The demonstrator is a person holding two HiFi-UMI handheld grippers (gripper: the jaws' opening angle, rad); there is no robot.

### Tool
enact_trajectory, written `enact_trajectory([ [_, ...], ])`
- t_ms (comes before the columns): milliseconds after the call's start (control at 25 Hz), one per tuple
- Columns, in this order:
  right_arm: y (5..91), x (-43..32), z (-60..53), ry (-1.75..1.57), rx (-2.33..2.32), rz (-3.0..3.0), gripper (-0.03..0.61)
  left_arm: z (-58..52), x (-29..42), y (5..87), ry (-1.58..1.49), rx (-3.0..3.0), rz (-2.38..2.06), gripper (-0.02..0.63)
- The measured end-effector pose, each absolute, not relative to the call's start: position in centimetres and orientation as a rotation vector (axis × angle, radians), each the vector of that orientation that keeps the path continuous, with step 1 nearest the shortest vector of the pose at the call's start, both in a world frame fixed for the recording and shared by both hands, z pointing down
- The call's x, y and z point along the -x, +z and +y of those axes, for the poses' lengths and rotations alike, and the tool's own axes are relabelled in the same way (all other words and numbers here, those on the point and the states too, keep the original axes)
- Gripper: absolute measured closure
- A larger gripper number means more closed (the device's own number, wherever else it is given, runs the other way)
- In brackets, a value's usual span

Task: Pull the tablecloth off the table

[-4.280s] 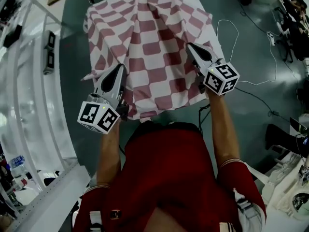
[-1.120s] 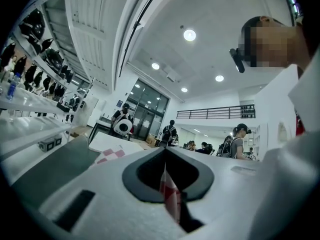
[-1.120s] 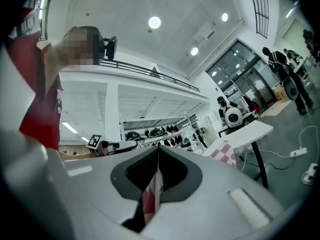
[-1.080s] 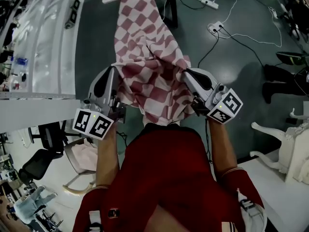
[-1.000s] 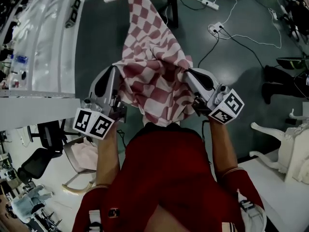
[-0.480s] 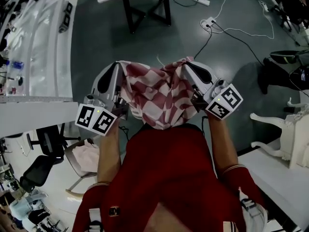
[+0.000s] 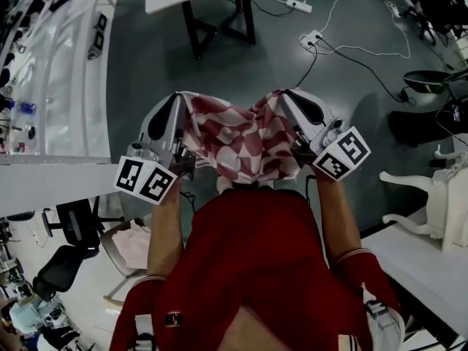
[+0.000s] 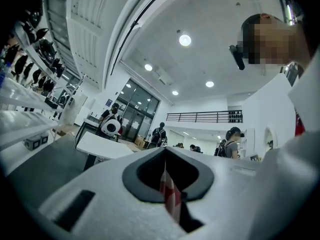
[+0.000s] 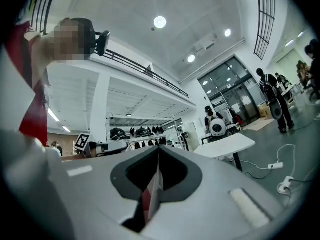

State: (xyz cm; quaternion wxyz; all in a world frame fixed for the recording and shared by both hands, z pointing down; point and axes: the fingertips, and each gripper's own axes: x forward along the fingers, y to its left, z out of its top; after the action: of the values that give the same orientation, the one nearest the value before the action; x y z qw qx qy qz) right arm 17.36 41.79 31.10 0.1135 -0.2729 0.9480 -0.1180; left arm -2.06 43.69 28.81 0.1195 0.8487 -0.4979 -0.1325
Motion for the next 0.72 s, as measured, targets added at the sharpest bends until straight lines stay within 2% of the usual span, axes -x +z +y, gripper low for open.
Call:
enact_trajectory([
  [720,31.2,-19.1,40.8,-0.309,0.923,2.731,0.563,42.3,2.1,28.6,-0.402,-2.508,-1.416,0.604],
])
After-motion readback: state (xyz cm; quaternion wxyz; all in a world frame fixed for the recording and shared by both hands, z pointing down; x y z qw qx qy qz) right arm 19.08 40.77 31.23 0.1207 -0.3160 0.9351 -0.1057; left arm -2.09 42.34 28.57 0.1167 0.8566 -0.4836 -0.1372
